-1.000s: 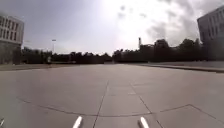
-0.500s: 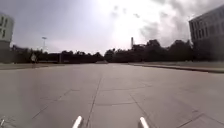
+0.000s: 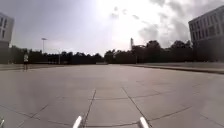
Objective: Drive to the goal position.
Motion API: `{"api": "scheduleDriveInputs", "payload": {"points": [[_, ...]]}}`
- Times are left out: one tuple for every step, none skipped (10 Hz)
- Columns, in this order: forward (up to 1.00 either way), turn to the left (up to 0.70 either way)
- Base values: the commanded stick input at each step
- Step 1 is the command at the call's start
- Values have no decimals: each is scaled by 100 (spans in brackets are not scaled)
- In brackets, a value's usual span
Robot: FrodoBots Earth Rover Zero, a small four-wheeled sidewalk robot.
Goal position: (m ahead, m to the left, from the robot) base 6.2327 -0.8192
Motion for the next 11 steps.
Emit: {"api": "scheduleDriveInputs", "payload": {"points": [[100, 2], [99, 1], [99, 1], [99, 1], [100, 1], [100, 1], [100, 1], [100, 1], [99, 1], [99, 1], [100, 1]]}}
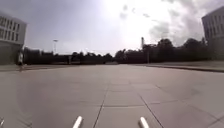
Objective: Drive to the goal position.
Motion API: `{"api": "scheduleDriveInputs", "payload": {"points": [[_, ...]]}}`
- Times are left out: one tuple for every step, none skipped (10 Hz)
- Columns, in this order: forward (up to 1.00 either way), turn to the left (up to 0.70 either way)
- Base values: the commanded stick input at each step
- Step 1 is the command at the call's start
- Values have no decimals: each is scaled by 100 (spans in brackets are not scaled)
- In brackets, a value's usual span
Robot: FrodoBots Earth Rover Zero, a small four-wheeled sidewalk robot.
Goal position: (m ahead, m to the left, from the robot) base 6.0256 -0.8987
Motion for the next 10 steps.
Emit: {"api": "scheduleDriveInputs", "payload": {"points": [[100, 1], [100, 1], [100, 1], [100, 1], [100, 1], [100, -1], [99, -27], [99, -39], [100, -36], [99, -1]]}}
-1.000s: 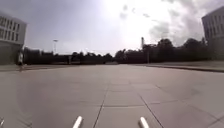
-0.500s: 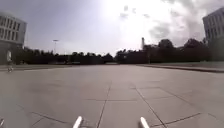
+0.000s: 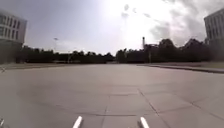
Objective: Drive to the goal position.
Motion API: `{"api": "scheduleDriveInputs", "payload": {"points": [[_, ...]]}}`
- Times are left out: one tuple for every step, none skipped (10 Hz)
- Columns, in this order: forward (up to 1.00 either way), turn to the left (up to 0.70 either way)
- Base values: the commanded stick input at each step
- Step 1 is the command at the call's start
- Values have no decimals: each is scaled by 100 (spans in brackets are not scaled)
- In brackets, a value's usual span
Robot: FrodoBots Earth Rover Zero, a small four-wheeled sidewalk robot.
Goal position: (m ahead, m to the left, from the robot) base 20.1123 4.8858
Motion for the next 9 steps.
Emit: {"api": "scheduleDriveInputs", "payload": {"points": [[99, -1], [99, -1], [99, -1], [99, -1], [99, -1], [99, -1], [99, -1], [99, -1], [100, -2]]}}
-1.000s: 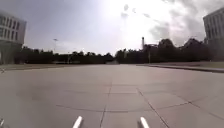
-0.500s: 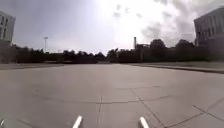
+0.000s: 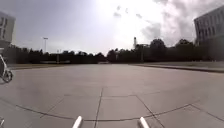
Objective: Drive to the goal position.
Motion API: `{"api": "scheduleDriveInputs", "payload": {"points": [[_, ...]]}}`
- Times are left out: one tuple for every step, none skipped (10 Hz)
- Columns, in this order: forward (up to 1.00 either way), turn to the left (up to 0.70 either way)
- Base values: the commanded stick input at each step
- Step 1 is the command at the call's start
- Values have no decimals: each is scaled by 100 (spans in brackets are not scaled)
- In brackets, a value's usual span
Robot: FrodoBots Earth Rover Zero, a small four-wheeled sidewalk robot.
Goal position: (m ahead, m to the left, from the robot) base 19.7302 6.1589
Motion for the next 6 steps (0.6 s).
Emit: {"api": "scheduleDriveInputs", "payload": {"points": [[99, -1], [99, -1], [99, -1], [99, 1], [99, 22], [99, 38]]}}
